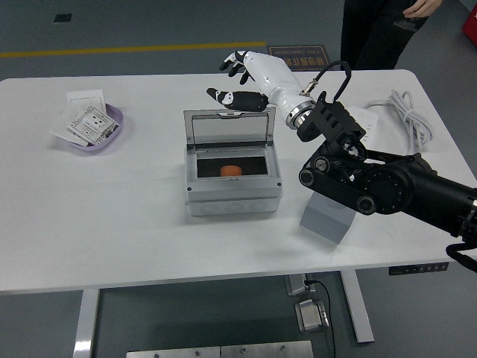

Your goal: Pick up the cylinder from the cube,place it in the box,flap close box

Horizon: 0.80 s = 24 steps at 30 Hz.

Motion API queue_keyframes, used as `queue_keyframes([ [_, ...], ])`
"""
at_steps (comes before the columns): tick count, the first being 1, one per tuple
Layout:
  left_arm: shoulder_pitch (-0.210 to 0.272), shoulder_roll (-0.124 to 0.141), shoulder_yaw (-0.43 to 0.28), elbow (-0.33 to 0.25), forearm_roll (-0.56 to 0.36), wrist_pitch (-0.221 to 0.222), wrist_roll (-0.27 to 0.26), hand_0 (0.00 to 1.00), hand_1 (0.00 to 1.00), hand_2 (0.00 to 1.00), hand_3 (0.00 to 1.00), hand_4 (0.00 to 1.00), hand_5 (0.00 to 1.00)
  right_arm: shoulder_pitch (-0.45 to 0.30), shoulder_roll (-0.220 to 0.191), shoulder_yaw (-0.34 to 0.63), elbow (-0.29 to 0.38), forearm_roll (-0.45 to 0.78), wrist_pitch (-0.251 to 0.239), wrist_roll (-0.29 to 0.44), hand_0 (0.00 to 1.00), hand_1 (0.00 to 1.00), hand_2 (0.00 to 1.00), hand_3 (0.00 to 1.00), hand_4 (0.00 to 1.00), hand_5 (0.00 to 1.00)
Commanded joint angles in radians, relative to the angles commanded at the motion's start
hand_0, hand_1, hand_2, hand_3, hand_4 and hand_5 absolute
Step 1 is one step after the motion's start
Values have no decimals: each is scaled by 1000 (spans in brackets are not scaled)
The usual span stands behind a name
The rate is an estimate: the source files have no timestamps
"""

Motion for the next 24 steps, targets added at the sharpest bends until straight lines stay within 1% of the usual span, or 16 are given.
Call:
queue_keyframes([
  [1,0,0,-1,0,2,0,0,673,712,636,631,698,215,4,7,-9,-18,13,0,2,584,519,616,678,805,620],
  [5,0,2,-5,0,7,-1,1,673,712,636,631,698,215,12,33,-49,-87,66,1,11,584,519,616,678,805,620],
  [6,0,2,-5,0,8,-1,0,673,712,636,631,698,215,12,36,-54,-94,72,1,13,584,519,616,678,805,620],
  [7,0,2,-6,0,8,-1,0,673,711,635,632,699,213,10,39,-61,-100,79,0,13,600,544,621,681,807,621],
  [9,1,2,-7,0,11,-1,0,673,711,635,632,699,213,7,41,-70,-101,83,0,14,600,544,621,681,807,621],
  [12,3,1,-10,0,13,-2,0,673,711,635,632,699,213,0,38,-80,-88,79,-1,11,600,544,621,681,807,621],
  [13,4,1,-10,0,14,-2,0,673,712,635,632,699,212,-3,35,-84,-79,75,-1,10,611,552,623,681,806,619],
  [24,8,1,3,0,0,1,-4,673,712,635,633,700,212,-37,-5,-100,23,19,0,-6,613,549,625,684,806,622],
])
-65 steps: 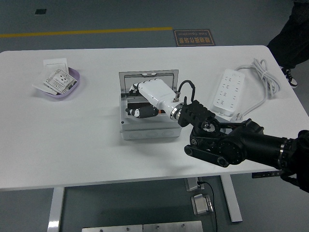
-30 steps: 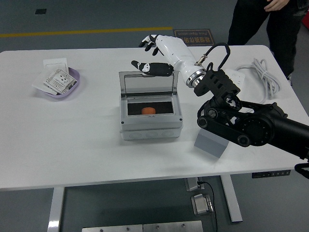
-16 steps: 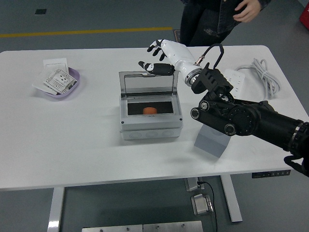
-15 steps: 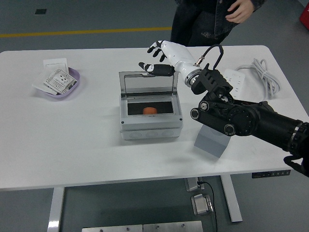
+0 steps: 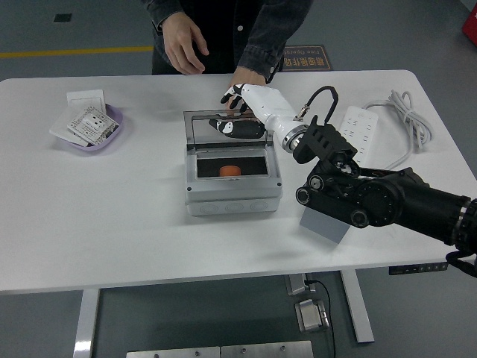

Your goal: Pick up the cylinder from the cube,place it in the box,flap close box

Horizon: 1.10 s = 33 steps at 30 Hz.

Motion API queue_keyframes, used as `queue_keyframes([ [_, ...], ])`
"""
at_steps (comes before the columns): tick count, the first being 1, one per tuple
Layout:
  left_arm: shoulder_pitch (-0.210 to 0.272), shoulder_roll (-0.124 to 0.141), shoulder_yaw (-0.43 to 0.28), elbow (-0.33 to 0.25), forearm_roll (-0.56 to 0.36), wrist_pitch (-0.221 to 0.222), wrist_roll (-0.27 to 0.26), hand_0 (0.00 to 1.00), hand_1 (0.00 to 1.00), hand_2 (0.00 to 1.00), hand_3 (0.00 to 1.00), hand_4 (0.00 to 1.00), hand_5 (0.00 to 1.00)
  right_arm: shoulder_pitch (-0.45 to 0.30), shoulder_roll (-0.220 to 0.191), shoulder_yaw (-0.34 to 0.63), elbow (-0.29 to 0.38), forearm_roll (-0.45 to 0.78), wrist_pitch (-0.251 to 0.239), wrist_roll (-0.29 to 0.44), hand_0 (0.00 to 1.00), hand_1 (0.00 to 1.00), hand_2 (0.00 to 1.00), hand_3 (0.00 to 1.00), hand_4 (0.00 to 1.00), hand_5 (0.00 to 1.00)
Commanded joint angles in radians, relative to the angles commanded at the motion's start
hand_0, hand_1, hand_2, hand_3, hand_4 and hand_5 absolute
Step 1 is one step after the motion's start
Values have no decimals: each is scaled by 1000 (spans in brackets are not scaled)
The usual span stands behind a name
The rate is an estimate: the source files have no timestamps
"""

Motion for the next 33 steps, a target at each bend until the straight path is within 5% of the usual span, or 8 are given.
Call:
queue_keyframes([
  [33,7,-4,14,0,-24,5,-5,673,711,635,634,705,210,-97,-130,24,230,-157,2,-56,556,506,629,689,812,657],
])
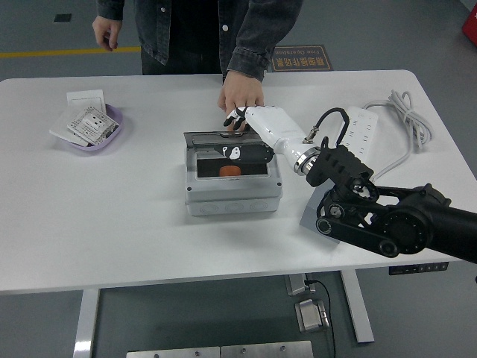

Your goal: Pick up the cylinder from the cube,place it in the box,flap close box

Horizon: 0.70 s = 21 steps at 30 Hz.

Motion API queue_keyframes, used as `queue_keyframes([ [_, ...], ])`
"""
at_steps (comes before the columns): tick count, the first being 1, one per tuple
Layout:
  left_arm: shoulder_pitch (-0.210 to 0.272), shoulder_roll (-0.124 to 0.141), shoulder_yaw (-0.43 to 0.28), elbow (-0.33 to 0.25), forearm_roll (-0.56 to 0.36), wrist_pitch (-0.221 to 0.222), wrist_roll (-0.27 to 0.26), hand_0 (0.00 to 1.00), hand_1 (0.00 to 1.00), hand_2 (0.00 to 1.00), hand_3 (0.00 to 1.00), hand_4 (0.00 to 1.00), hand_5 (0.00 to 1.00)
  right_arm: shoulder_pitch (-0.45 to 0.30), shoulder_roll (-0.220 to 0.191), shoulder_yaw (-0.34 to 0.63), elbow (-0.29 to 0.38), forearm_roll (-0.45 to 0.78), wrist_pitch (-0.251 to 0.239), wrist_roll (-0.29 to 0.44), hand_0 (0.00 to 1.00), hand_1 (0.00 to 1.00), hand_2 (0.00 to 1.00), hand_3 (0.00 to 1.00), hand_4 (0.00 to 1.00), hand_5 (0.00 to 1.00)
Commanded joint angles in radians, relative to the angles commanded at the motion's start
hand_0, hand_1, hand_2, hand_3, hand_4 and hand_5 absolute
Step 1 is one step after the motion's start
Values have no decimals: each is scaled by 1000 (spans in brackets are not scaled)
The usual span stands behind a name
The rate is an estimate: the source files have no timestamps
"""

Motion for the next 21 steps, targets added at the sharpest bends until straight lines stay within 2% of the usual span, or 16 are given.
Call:
queue_keyframes([
  [8,-2,-2,3,0,-1,0,-1,674,711,635,635,707,210,-19,-18,3,24,-15,-5,-2,544,498,630,690,810,657],
  [21,-4,-7,46,0,-40,1,-6,674,711,635,634,707,207,-70,-33,35,48,-28,-19,-4,526,493,633,690,808,657],
])
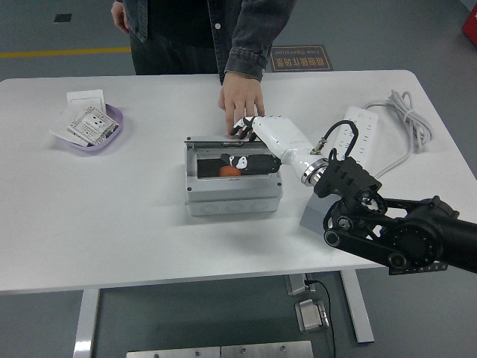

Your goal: Pick up the cylinder from the cube,place it in the box,flap close box

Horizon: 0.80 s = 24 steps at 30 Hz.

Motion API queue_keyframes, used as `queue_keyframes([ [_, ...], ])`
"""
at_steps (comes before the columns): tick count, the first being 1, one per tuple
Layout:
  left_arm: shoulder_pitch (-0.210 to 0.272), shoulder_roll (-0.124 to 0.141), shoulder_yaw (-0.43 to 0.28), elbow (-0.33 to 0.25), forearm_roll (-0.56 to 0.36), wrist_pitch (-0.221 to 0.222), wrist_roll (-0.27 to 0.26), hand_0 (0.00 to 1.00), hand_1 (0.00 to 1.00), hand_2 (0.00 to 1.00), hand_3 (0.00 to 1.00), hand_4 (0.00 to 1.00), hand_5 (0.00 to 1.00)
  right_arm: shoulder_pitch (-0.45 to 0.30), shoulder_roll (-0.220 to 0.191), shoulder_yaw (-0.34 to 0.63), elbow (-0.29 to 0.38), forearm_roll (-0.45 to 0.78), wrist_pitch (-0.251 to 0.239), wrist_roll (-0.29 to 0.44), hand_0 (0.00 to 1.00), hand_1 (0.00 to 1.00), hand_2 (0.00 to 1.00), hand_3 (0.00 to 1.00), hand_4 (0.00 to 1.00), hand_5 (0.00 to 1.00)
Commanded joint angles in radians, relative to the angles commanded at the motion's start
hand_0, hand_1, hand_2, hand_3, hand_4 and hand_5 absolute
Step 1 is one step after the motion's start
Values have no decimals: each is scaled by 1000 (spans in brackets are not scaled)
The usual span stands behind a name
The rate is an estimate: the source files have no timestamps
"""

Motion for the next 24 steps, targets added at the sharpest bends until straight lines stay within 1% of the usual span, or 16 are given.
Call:
queue_keyframes([
  [10,0,-1,1,0,-2,1,0,674,711,635,632,707,207,-37,4,17,-5,14,-15,14,520,484,636,689,803,659],
  [14,1,-3,-3,0,2,-1,1,674,711,636,631,707,206,-41,-4,40,-1,3,-12,11,509,482,637,692,802,660],
  [19,3,-2,-21,0,22,-4,6,674,711,636,631,707,207,-51,-24,93,12,-27,0,0,507,477,637,692,799,658],
  [21,4,-1,-29,0,29,-4,8,674,711,636,631,707,207,-72,-41,136,27,-52,8,-8,507,477,637,692,799,658],
  [24,6,-1,-41,0,43,-7,12,674,711,636,631,707,207,-122,-69,207,59,-98,14,-17,507,477,637,692,799,658],
])
